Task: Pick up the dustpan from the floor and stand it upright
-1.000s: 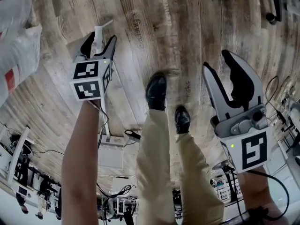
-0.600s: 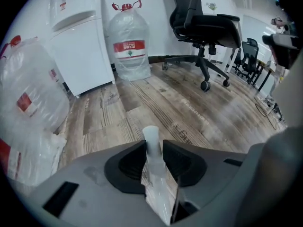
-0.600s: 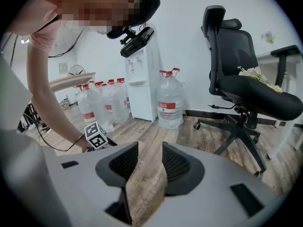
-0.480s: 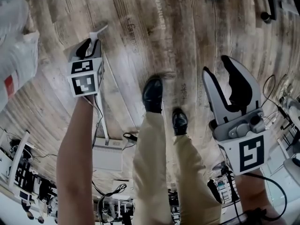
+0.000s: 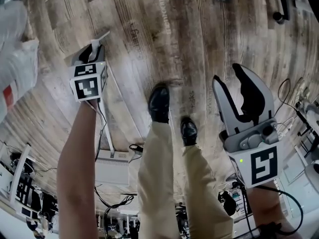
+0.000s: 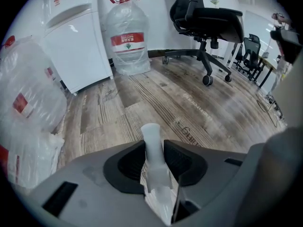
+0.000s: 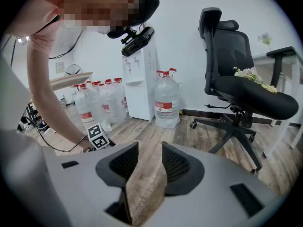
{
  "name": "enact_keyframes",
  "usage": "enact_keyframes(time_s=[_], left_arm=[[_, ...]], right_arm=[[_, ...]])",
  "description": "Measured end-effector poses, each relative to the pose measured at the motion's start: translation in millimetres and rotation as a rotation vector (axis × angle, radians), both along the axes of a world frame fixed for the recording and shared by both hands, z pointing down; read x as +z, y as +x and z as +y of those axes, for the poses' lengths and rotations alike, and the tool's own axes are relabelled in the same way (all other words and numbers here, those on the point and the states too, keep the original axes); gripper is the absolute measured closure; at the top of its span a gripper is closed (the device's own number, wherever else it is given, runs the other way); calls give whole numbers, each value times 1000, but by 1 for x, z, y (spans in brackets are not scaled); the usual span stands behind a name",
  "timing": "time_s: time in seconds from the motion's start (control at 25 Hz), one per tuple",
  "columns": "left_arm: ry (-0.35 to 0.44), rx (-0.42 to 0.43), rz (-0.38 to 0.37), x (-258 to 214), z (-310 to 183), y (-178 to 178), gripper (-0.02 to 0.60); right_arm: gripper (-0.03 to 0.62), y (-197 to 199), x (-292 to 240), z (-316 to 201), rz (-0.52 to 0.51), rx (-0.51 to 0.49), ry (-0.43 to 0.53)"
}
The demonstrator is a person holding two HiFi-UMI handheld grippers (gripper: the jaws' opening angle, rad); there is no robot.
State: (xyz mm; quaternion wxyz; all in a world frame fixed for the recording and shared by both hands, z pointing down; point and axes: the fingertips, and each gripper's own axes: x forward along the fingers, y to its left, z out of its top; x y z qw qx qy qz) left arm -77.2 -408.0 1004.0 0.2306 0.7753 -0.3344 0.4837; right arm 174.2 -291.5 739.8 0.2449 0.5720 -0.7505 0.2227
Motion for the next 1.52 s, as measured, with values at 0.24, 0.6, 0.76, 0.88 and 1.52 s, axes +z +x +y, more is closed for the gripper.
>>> enact_keyframes(time_s=[0.24, 0.6, 0.76, 0.88, 1.52], left_arm=[[-41, 5, -27, 10, -3, 0, 460], [20, -44, 7, -62, 0, -5, 468], [83, -57, 38, -120, 6, -6, 471], [126, -81, 50, -172, 11, -18, 472], [300, -190, 83, -402, 136, -100, 479]], right_arm=[[438, 7, -5, -5, 12, 7, 22], [444, 3, -51, 0, -3, 12, 62], [447, -5, -96, -7, -22, 18, 116], [447, -14, -138, -10, -30, -2, 166], [457, -8, -332, 83, -41, -16, 330]])
